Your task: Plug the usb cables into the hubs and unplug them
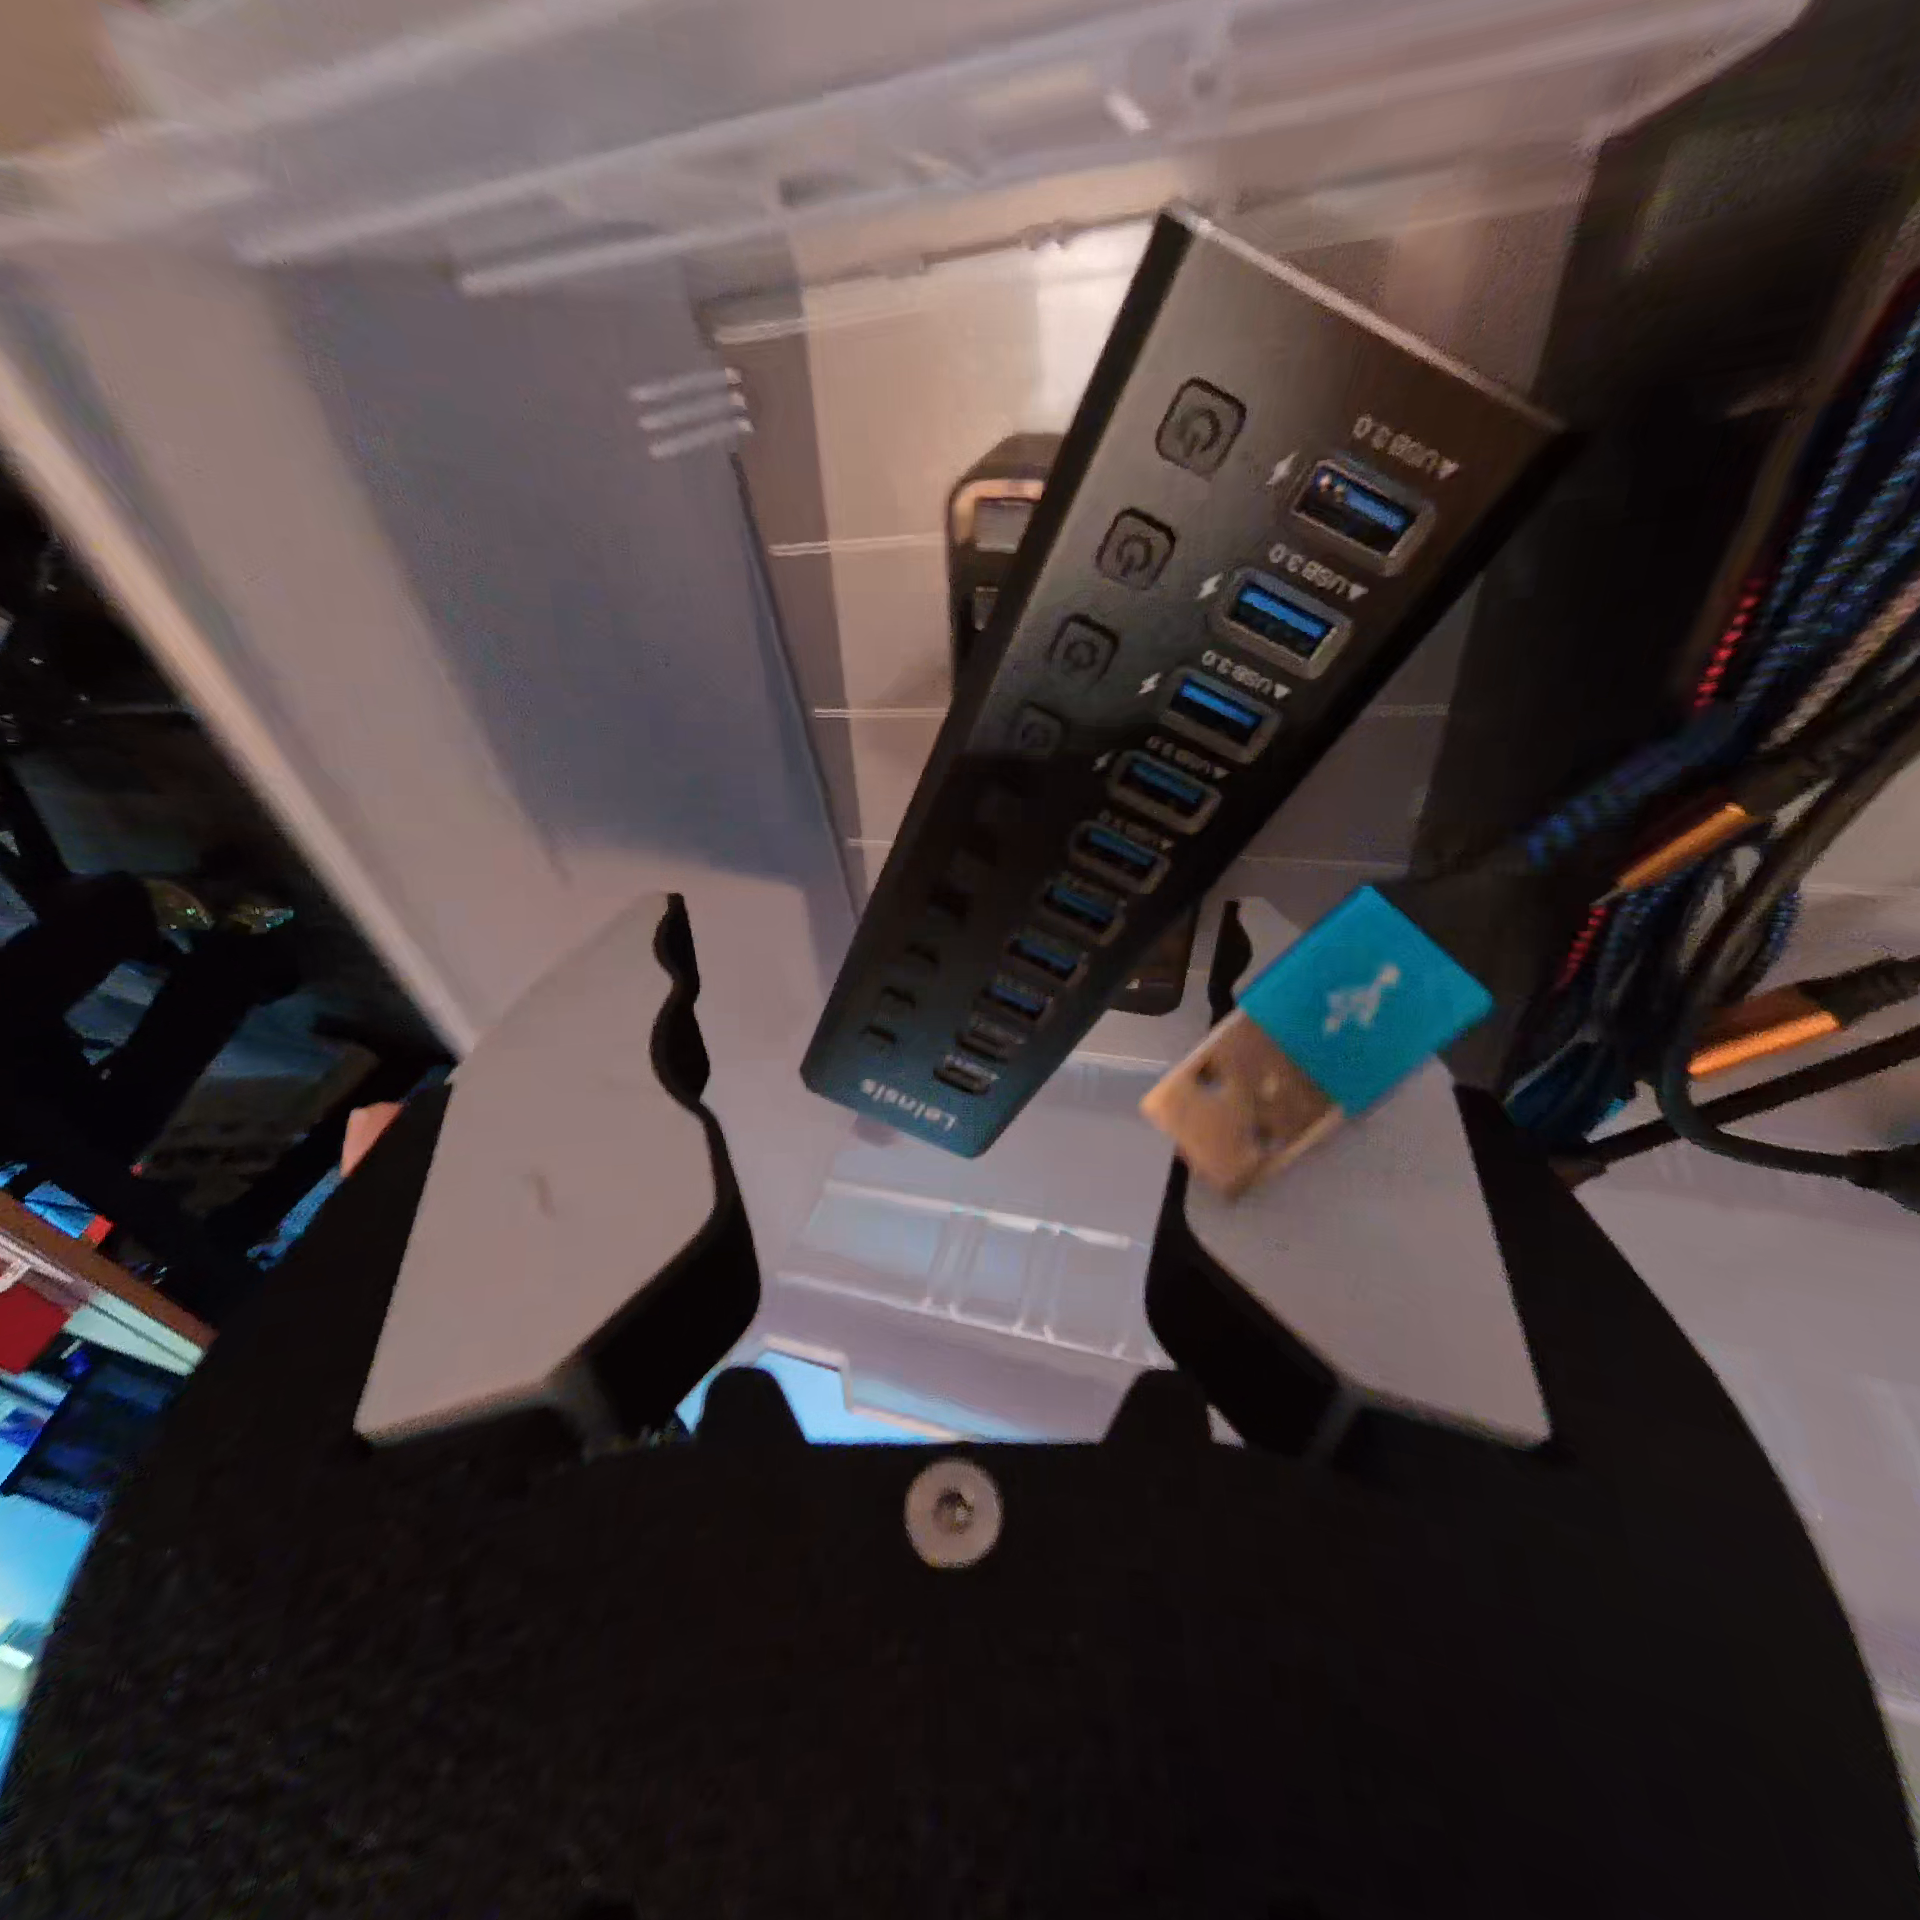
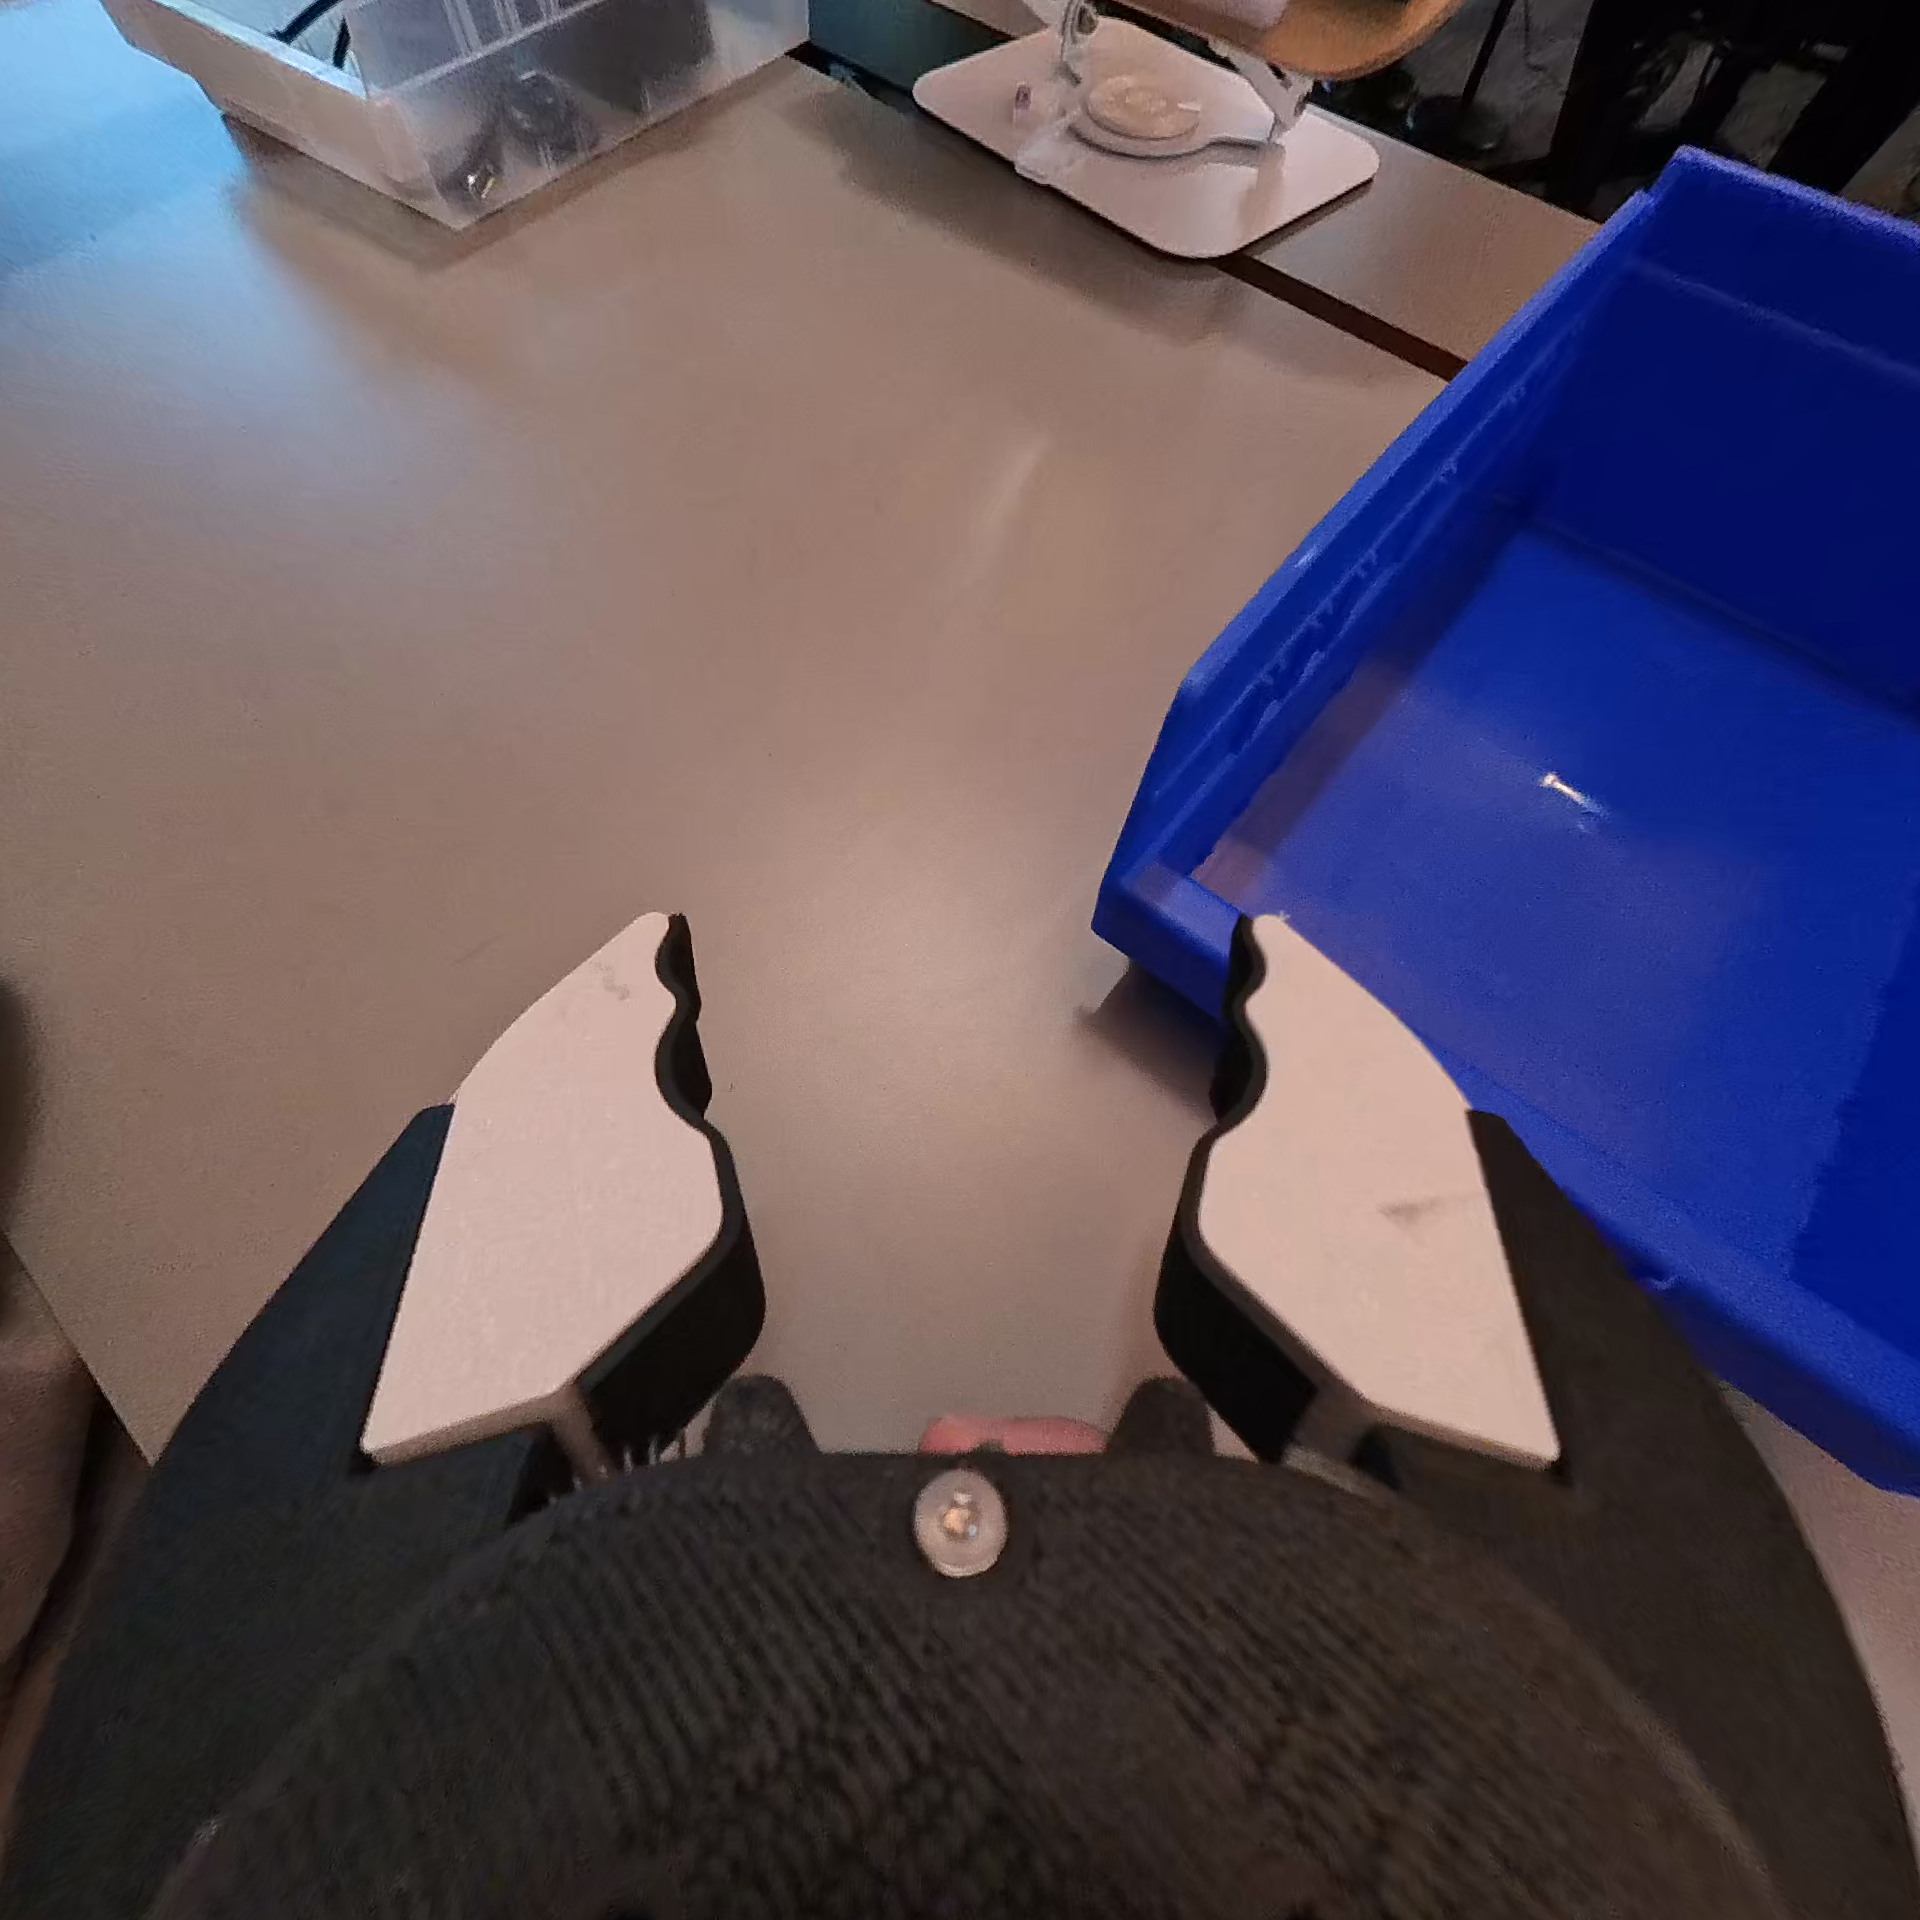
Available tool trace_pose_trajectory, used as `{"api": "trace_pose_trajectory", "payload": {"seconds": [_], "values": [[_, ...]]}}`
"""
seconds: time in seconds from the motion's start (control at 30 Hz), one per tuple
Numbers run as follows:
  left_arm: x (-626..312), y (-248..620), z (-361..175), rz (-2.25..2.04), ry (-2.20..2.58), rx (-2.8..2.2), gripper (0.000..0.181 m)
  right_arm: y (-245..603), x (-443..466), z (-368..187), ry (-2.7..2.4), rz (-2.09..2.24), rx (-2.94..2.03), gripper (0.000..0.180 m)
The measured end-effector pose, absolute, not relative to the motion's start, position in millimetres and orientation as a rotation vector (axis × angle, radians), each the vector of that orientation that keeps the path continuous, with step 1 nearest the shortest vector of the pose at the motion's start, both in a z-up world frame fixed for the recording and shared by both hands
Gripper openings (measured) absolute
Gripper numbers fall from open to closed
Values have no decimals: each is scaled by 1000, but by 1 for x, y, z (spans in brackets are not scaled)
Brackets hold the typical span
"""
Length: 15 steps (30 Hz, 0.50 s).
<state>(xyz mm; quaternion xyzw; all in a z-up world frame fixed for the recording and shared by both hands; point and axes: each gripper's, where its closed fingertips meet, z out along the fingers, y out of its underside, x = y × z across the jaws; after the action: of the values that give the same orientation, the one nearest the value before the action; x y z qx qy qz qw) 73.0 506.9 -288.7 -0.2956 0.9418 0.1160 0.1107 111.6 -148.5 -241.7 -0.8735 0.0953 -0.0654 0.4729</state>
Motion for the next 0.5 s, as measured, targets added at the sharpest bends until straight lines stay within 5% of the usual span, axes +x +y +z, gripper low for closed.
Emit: {"api": "trace_pose_trajectory", "payload": {"seconds": [0.2,0.5], "values": [[61,511,-330,420,2868,-892,79,-147,109,-245,239,-157,-2140,93],[64,514,-299,492,2659,-856,69,-115,100,-248,174,-104,-2126,87]]}}
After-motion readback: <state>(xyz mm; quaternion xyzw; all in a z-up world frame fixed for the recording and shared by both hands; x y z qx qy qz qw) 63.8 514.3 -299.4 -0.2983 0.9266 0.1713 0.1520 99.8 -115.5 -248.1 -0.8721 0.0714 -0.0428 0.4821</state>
